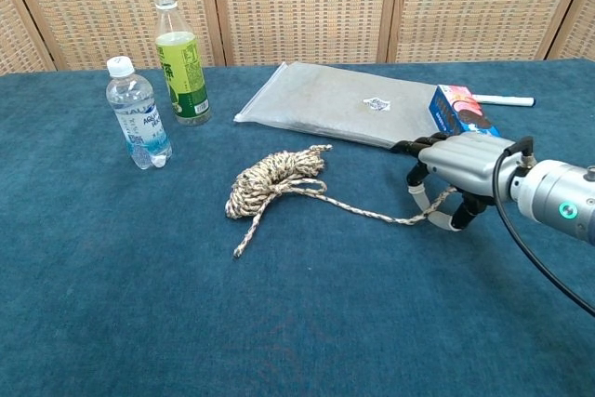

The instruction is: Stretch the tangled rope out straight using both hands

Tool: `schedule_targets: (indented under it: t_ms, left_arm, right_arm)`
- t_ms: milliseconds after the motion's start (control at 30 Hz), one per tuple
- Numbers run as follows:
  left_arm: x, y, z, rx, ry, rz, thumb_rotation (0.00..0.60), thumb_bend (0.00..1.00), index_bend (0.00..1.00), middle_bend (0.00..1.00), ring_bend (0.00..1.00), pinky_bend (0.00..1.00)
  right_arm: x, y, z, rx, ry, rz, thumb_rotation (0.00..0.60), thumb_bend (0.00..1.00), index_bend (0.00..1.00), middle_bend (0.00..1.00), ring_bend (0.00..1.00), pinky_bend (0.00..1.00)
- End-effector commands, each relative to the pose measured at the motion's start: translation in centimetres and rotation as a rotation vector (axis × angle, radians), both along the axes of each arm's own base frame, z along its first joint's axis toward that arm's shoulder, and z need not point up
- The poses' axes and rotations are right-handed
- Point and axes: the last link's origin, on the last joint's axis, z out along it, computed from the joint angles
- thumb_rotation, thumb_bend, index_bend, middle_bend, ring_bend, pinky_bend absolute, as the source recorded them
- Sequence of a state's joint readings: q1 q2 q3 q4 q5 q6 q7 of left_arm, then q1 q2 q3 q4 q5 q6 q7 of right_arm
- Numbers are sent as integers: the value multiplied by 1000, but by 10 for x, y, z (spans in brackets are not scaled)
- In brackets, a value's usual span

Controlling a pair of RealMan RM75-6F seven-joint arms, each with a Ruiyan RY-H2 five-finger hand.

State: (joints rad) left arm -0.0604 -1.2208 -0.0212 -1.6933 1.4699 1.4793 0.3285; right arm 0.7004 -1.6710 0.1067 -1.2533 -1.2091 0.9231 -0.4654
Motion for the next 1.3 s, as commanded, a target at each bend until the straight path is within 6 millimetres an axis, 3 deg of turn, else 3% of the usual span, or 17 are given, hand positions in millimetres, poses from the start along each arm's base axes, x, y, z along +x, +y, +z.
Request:
schedule_targets:
  t_ms: [33, 267, 467, 567, 633, 733, 800, 1067, 1300]
  left_arm:
    - [0, 0, 0, -1, 1, 0, 600, 22, 0, 0, 0, 0]
    - [4, 6, -5, -21, 50, -58, 600, 22, 0, 0, 0, 0]
    - [18, 39, -18, -83, 207, -284, 600, 28, 0, 0, 0, 0]
    - [41, 71, -36, -178, 289, -541, 600, 59, 59, 0, 0, 0]
    - [47, 85, -44, -218, 294, -644, 600, 77, 183, 0, 0, 0]
    - [59, 101, -59, -269, 309, -765, 600, 90, 288, 0, 0, 0]
    - [80, 117, -82, -334, 346, -888, 600, 103, 328, 0, 0, 0]
    - [104, 149, -126, -415, 490, -1001, 600, 142, 401, 0, 0, 0]
    - [122, 161, -159, -458, 498, -1041, 600, 165, 442, 0, 0, 0]
  right_arm:
    - [0, 0, 0, -1, 0, -1, 600, 420, 752, 0, 0, 0]
    - [1, -1, 3, -6, -13, 8, 600, 420, 752, 0, 0, 0]
    - [3, -2, 6, 1, -1, 41, 600, 420, 753, 0, 0, 0]
    - [4, -2, 6, 2, 12, 55, 600, 420, 753, 0, 0, 0]
    - [5, -2, 6, 2, 16, 60, 600, 420, 753, 0, 0, 0]
    - [6, -2, 6, 2, 24, 65, 600, 419, 752, 0, 0, 0]
    - [7, -2, 6, 1, 43, 73, 600, 419, 753, 0, 0, 0]
    - [12, -5, 6, -1, 51, 65, 600, 420, 753, 0, 0, 0]
    - [12, -6, 7, 3, 60, 68, 600, 420, 753, 0, 0, 0]
